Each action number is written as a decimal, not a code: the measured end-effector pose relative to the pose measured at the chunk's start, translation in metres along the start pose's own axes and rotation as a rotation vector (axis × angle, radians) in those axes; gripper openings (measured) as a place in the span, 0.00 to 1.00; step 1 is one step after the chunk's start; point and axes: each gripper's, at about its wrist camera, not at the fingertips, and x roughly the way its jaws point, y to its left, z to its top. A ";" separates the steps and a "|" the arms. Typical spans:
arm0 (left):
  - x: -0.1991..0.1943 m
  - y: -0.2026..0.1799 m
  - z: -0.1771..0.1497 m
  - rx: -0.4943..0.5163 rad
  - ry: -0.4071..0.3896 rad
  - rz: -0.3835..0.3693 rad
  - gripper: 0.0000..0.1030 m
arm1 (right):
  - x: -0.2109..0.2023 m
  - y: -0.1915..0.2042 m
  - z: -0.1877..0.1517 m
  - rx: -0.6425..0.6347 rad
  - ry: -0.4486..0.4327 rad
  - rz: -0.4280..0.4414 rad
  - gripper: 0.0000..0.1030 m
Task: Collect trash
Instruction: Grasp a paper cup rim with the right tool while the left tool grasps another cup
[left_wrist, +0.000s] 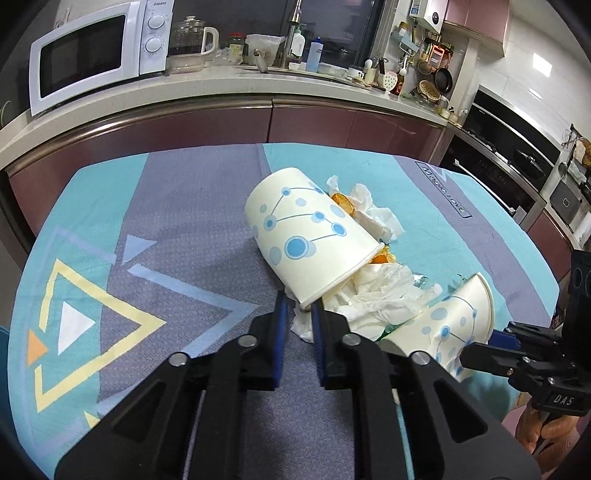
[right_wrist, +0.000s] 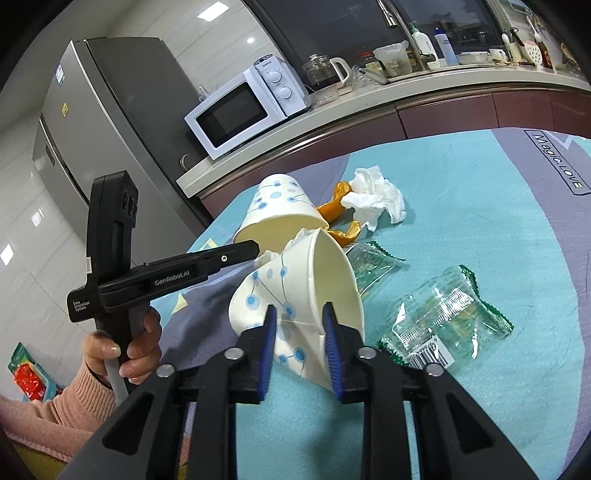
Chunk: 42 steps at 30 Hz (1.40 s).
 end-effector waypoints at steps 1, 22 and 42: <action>0.000 0.000 0.000 -0.003 -0.002 0.001 0.10 | 0.000 0.001 0.000 -0.001 0.002 0.001 0.14; -0.054 0.017 -0.017 -0.040 -0.095 0.006 0.04 | -0.014 0.027 0.005 -0.063 -0.022 0.053 0.03; -0.114 0.052 -0.046 -0.088 -0.156 0.068 0.04 | -0.007 0.057 0.006 -0.106 -0.010 0.096 0.03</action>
